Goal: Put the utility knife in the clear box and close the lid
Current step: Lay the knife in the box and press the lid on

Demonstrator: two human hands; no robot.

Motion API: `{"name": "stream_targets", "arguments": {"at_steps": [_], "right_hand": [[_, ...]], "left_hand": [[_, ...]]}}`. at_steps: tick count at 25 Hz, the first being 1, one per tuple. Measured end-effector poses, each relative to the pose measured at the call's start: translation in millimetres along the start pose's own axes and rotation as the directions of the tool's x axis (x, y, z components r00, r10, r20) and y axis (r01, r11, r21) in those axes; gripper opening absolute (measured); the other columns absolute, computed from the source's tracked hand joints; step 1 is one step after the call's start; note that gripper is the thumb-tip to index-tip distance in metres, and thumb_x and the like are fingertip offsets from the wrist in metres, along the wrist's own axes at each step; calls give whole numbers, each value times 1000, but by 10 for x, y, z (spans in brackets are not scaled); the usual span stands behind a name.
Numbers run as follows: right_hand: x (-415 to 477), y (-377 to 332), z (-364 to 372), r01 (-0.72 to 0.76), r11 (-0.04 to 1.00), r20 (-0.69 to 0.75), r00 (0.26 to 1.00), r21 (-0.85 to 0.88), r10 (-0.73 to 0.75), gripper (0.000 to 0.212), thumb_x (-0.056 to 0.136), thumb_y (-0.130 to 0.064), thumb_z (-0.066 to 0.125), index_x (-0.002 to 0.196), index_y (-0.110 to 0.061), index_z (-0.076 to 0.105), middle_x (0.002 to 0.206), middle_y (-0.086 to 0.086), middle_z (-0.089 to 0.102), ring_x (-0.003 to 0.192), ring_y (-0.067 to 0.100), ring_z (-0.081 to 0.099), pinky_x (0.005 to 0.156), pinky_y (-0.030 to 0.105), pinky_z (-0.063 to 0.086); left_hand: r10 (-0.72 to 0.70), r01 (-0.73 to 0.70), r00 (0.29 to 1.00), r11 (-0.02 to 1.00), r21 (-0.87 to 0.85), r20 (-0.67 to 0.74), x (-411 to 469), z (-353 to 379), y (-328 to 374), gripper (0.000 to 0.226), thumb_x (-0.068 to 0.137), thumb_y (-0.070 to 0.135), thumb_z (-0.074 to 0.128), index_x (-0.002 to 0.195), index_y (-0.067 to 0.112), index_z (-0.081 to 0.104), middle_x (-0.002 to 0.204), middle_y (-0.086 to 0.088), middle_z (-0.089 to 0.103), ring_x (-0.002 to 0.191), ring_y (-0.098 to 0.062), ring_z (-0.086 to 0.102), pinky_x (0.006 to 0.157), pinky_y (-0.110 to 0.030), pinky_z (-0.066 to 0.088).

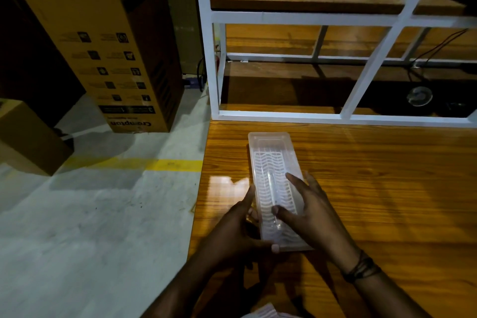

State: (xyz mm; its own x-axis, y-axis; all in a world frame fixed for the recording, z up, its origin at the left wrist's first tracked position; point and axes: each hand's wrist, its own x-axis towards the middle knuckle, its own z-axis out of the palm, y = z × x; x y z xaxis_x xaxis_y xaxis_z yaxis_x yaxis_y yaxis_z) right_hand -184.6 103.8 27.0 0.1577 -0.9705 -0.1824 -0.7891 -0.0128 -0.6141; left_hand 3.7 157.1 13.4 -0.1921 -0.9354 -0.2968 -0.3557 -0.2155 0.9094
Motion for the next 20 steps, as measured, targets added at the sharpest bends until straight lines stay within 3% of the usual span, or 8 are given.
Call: {"name": "stream_targets", "arguments": {"at_steps": [2, 5, 7, 9, 10, 13, 20], "right_hand": [[45, 84, -87, -12, 989, -38, 999, 149, 17, 80, 84, -39, 80, 154, -25, 42, 160, 4, 40, 144, 25, 43, 113, 46, 44], [47, 279, -190, -115, 943, -28, 991, 311, 130, 45, 88, -29, 77, 129, -16, 66, 112, -6, 72, 102, 20, 72, 90, 48, 60], [-5, 389, -225, -234, 890, 79, 972, 392, 221, 23, 90, -28, 75, 101, -9, 74, 85, 5, 80, 76, 22, 76, 74, 45, 63], [-109, 413, -231, -375, 790, 238, 926, 484, 294, 33, 91, -31, 72, 85, 2, 67, 71, 21, 75, 53, 25, 69, 50, 34, 56], [-157, 409, -232, -427, 746, 290, 903, 510, 318, 37, 91, -32, 71, 81, 3, 63, 64, 22, 71, 46, 24, 64, 42, 29, 51], [-233, 425, -241, -485, 662, 359, 873, 571, 330, 36, 92, -31, 70, 79, 0, 59, 60, 19, 63, 40, 24, 57, 37, 26, 47], [-261, 462, -224, -452, 617, 409, 885, 644, 223, 23, 82, -11, 75, 87, 6, 61, 61, 21, 64, 43, 22, 65, 39, 28, 54]], "left_hand": [[-48, 47, 998, 999, -24, -40, -13, -22, 25, 121, 66, 29, 96, 142, 69, 10, 117, 17, 55, 88, -8, 76, 67, -39, 67], [-187, 178, 975, 981, -76, -124, -22, -52, -1, 119, 58, 56, 88, 158, 39, 26, 115, 7, 68, 89, -12, 77, 75, -36, 66], [-254, 244, 955, 966, -82, -155, -31, -46, -48, 83, 65, 61, 84, 136, 26, 59, 106, -1, 78, 85, -12, 78, 78, -36, 65], [-306, 295, 944, 950, -100, -123, -78, -38, -24, 42, 79, 57, 78, 96, 18, 76, 87, -8, 82, 72, -15, 77, 73, -34, 62], [-320, 307, 943, 943, -132, -90, -98, -28, -9, 40, 84, 55, 75, 83, 15, 76, 80, -10, 81, 67, -19, 76, 70, -34, 60], [-354, 333, 934, 909, -252, -43, -143, -24, 41, 41, 88, 47, 75, 74, 8, 73, 75, -18, 79, 61, -24, 72, 67, -35, 58], [-318, 284, 946, 907, -310, -66, -121, -50, -48, 33, 89, 31, 78, 89, -2, 74, 79, -21, 79, 65, -23, 72, 72, -40, 56]]}}
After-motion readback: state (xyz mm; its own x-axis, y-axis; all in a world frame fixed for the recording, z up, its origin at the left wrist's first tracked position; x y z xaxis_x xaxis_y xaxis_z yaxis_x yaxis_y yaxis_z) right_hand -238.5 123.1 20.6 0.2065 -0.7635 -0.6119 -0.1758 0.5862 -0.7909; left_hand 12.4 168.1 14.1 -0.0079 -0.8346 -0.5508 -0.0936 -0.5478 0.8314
